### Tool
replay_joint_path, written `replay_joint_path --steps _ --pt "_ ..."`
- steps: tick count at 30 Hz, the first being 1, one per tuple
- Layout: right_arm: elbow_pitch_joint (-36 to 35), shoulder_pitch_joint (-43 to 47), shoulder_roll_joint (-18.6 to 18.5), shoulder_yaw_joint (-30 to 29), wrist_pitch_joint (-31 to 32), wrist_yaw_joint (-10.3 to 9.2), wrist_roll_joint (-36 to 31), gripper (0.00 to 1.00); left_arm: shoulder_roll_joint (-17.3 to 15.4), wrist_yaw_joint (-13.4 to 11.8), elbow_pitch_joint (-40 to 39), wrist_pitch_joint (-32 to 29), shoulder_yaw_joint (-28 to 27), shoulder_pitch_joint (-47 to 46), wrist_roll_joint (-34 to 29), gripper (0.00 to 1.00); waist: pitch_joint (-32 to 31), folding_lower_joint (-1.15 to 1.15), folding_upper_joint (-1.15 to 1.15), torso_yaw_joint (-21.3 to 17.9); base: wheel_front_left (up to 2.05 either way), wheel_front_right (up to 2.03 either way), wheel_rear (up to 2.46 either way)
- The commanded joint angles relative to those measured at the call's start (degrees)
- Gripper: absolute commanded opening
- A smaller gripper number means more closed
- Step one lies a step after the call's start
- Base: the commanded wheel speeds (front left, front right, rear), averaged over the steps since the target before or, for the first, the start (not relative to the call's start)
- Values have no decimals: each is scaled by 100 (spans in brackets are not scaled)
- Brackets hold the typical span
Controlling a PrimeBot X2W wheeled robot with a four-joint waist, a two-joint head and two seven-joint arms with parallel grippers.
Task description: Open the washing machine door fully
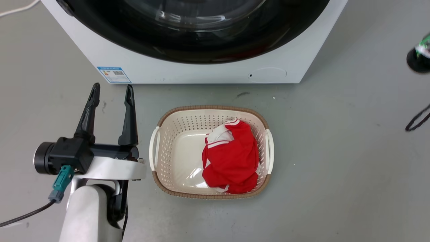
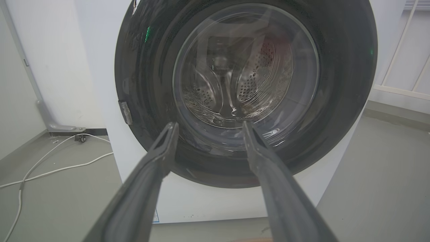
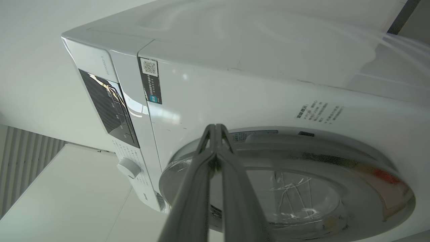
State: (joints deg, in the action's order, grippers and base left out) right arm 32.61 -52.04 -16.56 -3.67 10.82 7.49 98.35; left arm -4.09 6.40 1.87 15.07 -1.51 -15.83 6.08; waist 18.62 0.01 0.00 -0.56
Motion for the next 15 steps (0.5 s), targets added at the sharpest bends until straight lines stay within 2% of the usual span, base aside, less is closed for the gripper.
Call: replay_joint_path --steps 1,4,8,15 --pt "202 -301 -61 232 161 0 -115 0 2 15 -37 15 28 -116 -34 100 126 -1 0 22 0 0 0" --pt "653 -905 -258 644 450 0 -367 0 19 16 -86 15 54 -172 -52 100 238 -1 0 47 0 0 0" --pt "1332 -1646 -318 1118 816 0 -704 0 34 32 -177 15 107 -282 -51 100 406 -1 0 93 0 0 0" --pt "2327 -2701 -163 1682 1166 0 -1216 0 58 54 -311 15 163 -455 -22 100 684 -1 0 172 0 0 0"
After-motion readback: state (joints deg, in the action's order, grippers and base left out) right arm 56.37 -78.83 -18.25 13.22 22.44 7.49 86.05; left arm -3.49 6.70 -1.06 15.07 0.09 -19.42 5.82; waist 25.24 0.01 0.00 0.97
